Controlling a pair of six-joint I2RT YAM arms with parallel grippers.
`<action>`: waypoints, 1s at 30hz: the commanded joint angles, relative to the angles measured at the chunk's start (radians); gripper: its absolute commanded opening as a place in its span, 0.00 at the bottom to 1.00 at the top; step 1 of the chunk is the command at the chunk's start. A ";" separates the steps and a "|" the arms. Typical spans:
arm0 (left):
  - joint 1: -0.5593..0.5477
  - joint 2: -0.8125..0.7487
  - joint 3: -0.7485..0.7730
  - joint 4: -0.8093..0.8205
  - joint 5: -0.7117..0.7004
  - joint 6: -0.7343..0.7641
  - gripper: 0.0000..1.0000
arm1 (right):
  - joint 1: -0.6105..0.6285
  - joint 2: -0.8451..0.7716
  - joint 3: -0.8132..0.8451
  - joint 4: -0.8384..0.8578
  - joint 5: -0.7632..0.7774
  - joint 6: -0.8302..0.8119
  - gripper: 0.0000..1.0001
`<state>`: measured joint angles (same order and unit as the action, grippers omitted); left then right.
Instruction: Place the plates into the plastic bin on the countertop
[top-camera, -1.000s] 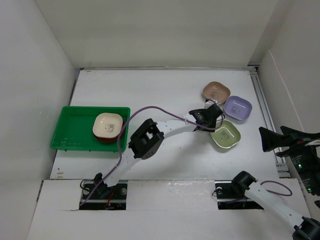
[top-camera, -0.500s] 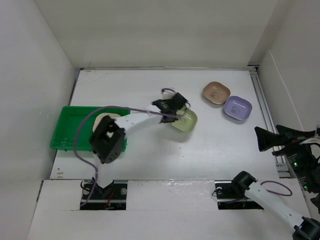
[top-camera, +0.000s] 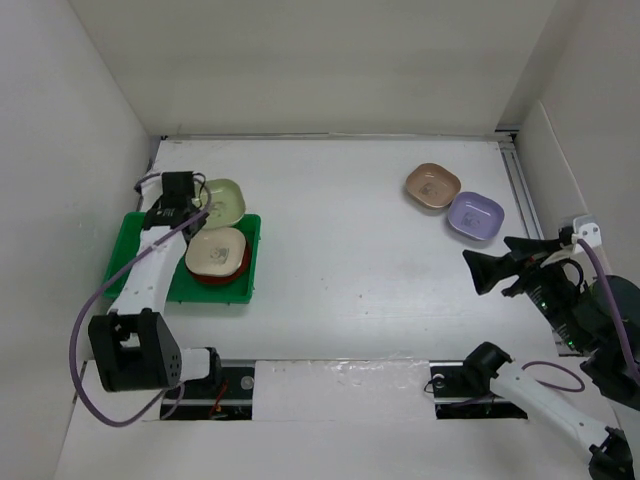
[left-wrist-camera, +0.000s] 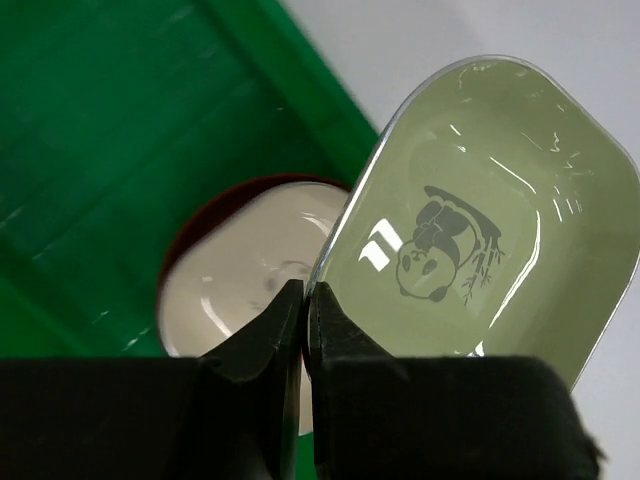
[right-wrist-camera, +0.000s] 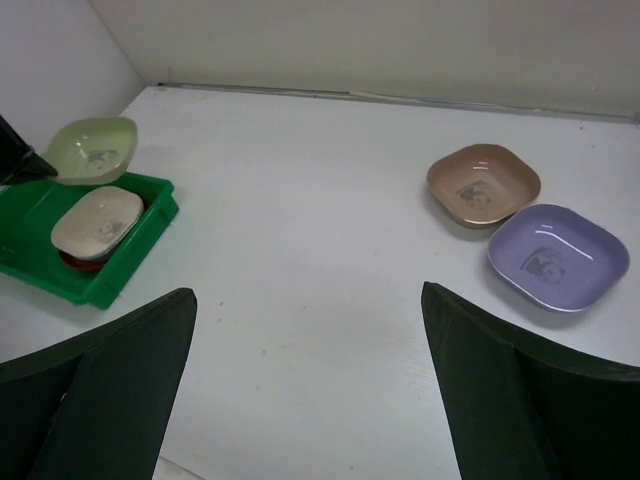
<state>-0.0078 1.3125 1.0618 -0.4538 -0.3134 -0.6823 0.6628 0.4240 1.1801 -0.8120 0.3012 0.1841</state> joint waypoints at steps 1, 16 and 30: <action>0.083 -0.123 -0.078 -0.039 0.010 -0.057 0.00 | 0.011 0.007 0.006 0.099 -0.049 -0.029 1.00; 0.118 -0.428 -0.261 -0.213 -0.099 -0.499 0.00 | 0.011 -0.024 -0.005 0.099 -0.099 -0.038 1.00; 0.058 -0.279 -0.292 -0.183 0.062 -0.803 0.00 | 0.011 -0.044 -0.014 0.108 -0.120 -0.048 1.00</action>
<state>0.0521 1.0016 0.7204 -0.6426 -0.2764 -1.3975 0.6628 0.3901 1.1683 -0.7677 0.1936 0.1535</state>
